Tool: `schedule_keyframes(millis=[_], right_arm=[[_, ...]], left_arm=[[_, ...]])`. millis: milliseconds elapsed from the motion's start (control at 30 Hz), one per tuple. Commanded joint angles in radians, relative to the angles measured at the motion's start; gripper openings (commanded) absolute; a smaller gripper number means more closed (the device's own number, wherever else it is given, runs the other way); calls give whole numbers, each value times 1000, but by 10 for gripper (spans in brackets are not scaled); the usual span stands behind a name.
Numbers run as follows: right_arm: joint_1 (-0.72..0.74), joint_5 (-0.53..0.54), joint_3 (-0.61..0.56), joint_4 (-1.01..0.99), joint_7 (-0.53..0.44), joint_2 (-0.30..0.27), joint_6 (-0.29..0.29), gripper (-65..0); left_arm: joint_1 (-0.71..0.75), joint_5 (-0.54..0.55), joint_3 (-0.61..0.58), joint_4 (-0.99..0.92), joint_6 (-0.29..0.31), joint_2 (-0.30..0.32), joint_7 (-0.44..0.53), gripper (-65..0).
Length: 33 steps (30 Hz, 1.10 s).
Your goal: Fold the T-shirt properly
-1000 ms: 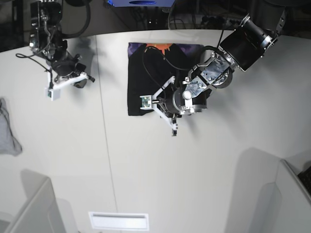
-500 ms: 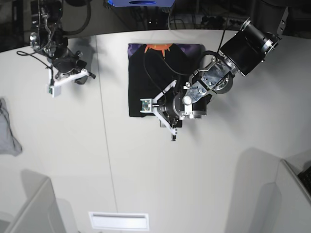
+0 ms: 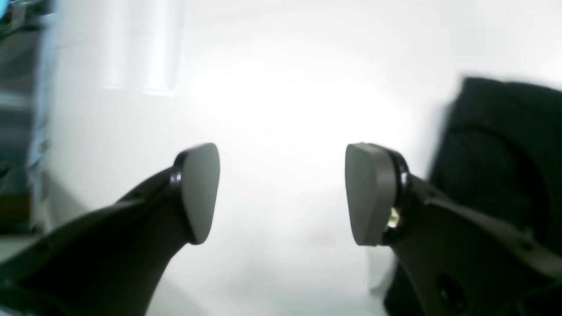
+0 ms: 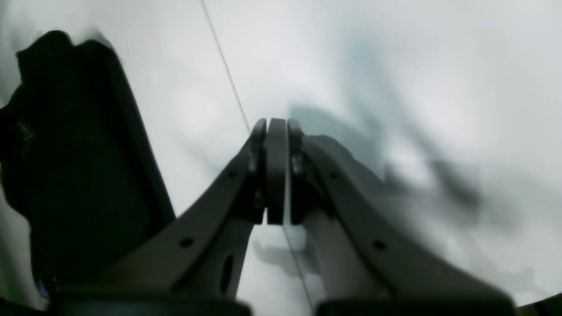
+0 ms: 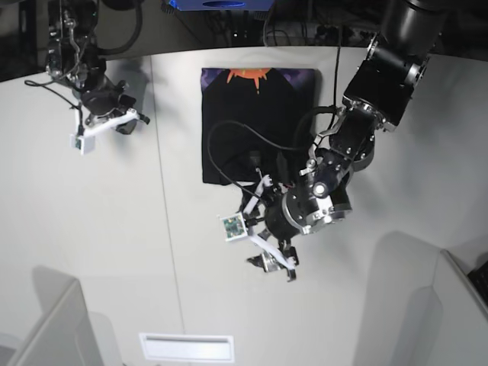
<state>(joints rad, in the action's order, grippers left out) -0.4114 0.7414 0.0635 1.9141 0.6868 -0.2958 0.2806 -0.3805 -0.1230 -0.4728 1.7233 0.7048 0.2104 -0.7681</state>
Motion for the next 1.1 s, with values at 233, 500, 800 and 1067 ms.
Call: schedule_keyframes(millis=[233, 500, 800, 1067], right_arm=[[-128, -239, 3, 114, -144, -4, -103, -650], [-312, -438, 3, 114, -408, -1, -211, -650], [-505, -739, 5, 112, -536, 31, -212, -650], [-628, -756, 3, 91, -536, 31, -212, -650]], left_arm=[[225, -2, 263, 266, -7, 24, 17, -650], [446, 64, 537, 258, -7, 79, 246, -650], [760, 81, 714, 232, -7, 162, 585, -650], [1050, 81, 776, 221, -7, 152, 691, -650]])
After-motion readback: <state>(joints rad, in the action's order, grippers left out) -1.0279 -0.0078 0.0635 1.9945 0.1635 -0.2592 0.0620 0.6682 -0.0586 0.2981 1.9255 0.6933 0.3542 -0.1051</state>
